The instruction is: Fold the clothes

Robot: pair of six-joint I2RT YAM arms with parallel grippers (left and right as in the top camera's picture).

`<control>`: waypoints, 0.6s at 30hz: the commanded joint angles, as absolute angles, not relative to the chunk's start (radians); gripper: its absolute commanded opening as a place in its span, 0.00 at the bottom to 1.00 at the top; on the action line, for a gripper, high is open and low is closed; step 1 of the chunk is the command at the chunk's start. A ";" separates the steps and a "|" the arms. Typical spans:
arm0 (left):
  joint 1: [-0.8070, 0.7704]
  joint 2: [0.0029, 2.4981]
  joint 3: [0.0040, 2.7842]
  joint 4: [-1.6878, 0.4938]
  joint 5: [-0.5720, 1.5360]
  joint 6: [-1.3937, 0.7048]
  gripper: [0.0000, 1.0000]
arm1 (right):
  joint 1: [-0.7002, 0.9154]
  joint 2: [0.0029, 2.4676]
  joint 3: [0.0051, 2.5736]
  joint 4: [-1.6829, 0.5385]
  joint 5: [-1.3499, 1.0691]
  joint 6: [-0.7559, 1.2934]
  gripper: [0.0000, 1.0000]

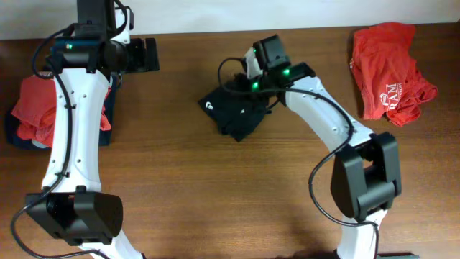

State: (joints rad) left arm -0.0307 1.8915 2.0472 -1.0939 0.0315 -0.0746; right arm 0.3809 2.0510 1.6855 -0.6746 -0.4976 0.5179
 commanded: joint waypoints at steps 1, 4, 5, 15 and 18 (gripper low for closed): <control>-0.012 1.900 2.041 -1.082 -0.016 -0.052 0.99 | 0.411 2.112 1.681 -0.673 -0.479 0.478 0.29; 0.011 1.900 2.041 -1.077 -0.015 -0.056 0.99 | 0.424 2.156 1.681 -0.664 -0.469 0.466 0.29; 0.017 1.900 2.041 -1.077 -0.015 -0.056 0.99 | 0.426 2.167 1.681 -0.664 -0.458 0.464 0.29; 0.040 1.900 2.041 -1.088 -0.015 -0.055 0.99 | 0.431 2.210 1.681 -0.743 -0.442 0.428 0.31; 0.040 1.900 2.041 -1.090 -0.015 -0.055 0.99 | 0.431 2.210 1.681 -0.831 -0.419 0.376 0.32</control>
State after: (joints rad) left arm 0.0395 1.8915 2.0472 -1.0866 -0.0086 -0.0711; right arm 0.4274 2.2024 1.6848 -0.7948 -0.4503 0.4389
